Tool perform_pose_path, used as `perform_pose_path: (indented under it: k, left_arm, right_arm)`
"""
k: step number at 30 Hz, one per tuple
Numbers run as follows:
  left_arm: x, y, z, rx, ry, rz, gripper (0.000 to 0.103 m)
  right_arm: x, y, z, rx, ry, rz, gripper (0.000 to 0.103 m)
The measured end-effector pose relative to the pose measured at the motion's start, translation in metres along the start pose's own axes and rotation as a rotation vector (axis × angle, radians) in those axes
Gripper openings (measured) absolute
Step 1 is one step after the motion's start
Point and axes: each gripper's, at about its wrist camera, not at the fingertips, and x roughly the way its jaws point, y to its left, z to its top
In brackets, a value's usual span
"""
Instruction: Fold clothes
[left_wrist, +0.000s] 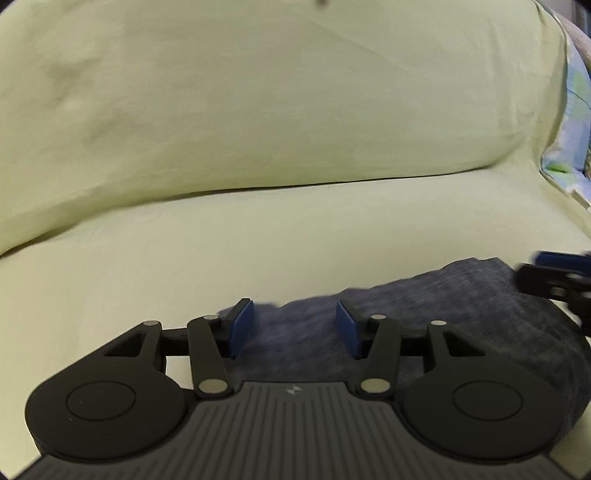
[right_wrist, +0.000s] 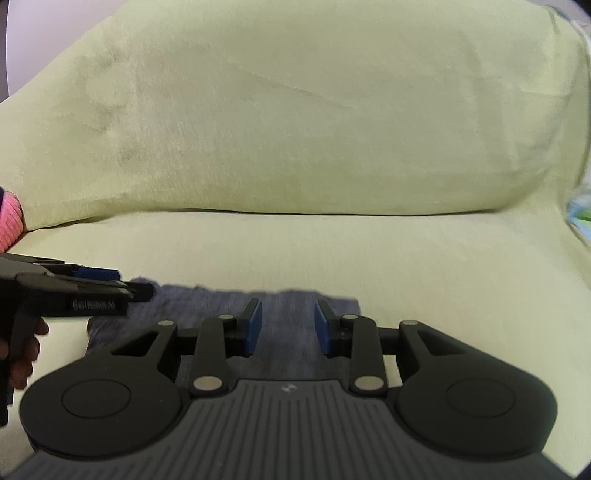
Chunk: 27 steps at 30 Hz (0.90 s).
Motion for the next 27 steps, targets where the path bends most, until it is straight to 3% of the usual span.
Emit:
perform_pose_path:
  k: [3, 5, 8, 11, 15, 21, 27]
  left_arm:
    - [0.017, 0.012, -0.007, -0.004, 0.056, 0.052, 0.055]
    - [0.025, 0.02, -0.016, -0.002, 0.054, 0.091, 0.062]
    - [0.024, 0.042, -0.02, -0.118, 0.083, 0.071, 0.067]
    - [0.016, 0.044, -0.015, -0.141, 0.101, 0.151, 0.061]
    - [-0.009, 0.033, -0.007, -0.131, 0.076, 0.218, 0.061]
    - [-0.044, 0.006, 0.005, -0.162, 0.075, 0.177, 0.061]
    - [-0.063, -0.021, 0.003, -0.146, 0.105, 0.127, 0.061]
  right_arm:
    - [0.029, -0.008, 0.002, -0.006, 0.059, 0.022, 0.017]
    - [0.047, -0.016, 0.0, 0.002, 0.106, 0.035, 0.009]
    - [0.058, -0.034, -0.005, 0.029, 0.129, 0.037, 0.013]
    - [0.054, -0.049, -0.005, 0.042, 0.143, -0.111, 0.011]
    - [0.029, -0.071, -0.007, 0.119, 0.099, -0.137, 0.011]
    - [-0.028, -0.044, -0.011, 0.083, 0.019, -0.054, 0.011]
    - [-0.062, -0.004, -0.033, 0.0, 0.041, 0.029, 0.013]
